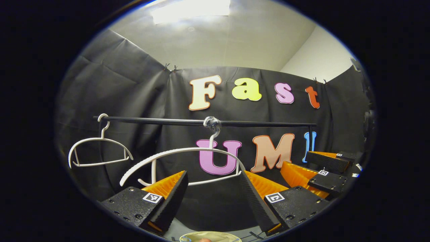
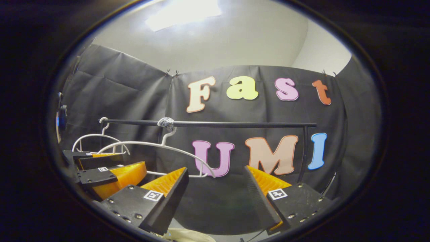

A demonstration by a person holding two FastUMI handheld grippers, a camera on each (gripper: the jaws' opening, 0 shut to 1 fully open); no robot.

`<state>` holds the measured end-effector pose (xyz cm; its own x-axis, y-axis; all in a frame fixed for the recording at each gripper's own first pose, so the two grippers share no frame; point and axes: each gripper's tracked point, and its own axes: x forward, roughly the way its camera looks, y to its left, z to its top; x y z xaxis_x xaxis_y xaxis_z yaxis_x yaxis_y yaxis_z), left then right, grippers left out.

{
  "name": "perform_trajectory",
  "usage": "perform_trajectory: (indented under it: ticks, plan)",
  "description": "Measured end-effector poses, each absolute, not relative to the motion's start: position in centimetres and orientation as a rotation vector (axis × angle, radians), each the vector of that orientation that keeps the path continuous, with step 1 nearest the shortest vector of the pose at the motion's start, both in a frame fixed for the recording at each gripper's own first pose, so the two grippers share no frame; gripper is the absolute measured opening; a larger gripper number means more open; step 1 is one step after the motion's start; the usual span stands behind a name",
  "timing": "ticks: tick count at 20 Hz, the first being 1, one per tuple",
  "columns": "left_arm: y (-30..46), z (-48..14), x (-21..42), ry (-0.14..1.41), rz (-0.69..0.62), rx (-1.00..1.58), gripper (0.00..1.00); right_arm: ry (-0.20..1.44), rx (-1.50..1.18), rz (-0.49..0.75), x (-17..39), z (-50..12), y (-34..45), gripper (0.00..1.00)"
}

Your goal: Grasp the clothes on the hanger with both hands and then place them into the laundry hamper below.

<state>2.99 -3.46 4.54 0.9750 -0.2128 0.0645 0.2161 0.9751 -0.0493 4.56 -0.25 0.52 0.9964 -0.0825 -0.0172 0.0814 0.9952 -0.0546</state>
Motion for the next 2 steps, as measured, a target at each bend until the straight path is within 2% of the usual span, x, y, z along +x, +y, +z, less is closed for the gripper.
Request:
perform_trajectory:
  ticks: [2]
  plan:
    - [-3.75,4.49,2.93,-0.058,-0.222,-0.051,0.95,0.019,-0.050,-0.088,4.47,0.53,-0.49,0.97]
